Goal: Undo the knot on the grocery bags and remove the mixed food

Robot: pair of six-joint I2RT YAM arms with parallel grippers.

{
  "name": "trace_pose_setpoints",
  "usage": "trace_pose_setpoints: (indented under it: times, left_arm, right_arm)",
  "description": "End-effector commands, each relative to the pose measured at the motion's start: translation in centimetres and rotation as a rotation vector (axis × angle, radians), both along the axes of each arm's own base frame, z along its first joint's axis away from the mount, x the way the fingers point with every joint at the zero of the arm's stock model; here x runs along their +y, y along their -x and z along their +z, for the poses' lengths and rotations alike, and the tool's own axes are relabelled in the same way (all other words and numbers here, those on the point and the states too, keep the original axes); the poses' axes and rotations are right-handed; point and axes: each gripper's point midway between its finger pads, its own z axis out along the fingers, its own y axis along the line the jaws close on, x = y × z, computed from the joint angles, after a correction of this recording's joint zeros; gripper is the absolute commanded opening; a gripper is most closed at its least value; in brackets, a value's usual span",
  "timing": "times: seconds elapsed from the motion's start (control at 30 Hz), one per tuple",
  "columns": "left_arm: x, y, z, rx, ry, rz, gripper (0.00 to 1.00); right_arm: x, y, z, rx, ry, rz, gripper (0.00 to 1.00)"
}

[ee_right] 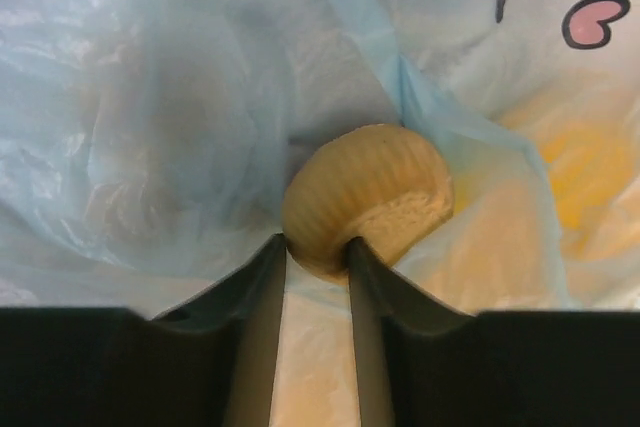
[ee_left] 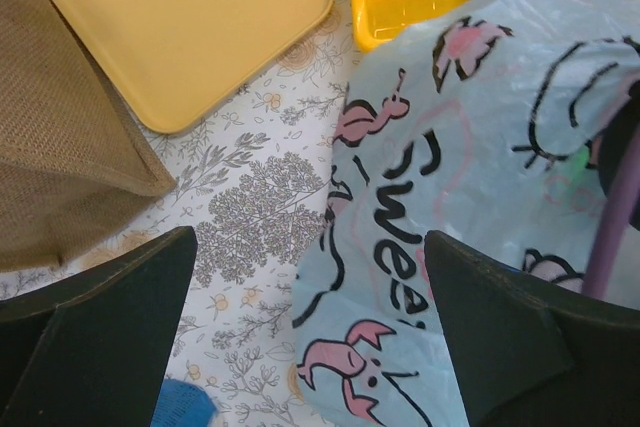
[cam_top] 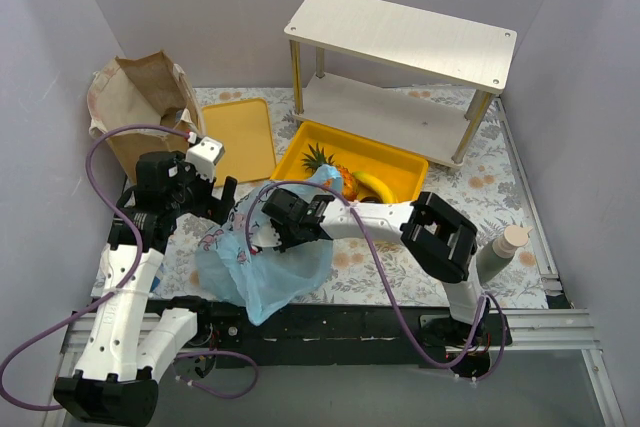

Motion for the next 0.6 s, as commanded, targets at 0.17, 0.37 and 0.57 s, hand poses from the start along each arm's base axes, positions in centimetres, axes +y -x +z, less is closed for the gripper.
trace_pose_setpoints:
  times: [0.17,0.37,0.57]
  left_arm:
    - [-0.7,0.8,2.3,-0.026,0.041,-0.036,0.98]
    - [-1.3,0.5,4.3,-0.072,0.063,-0.061,0.98]
    - [-2.0,1.0,5.8,-0.093,0.095,-0.097,0.98]
  right_arm:
    - [2.0,-0.5,6.0,0.063,-0.168,-0.016,0.01]
    - [-0.4,5.1,11.1,0.207,-0.248,0.069,0.01]
    - [-2.7,8.9,14.2,0.267,-0.294,0.122,0.01]
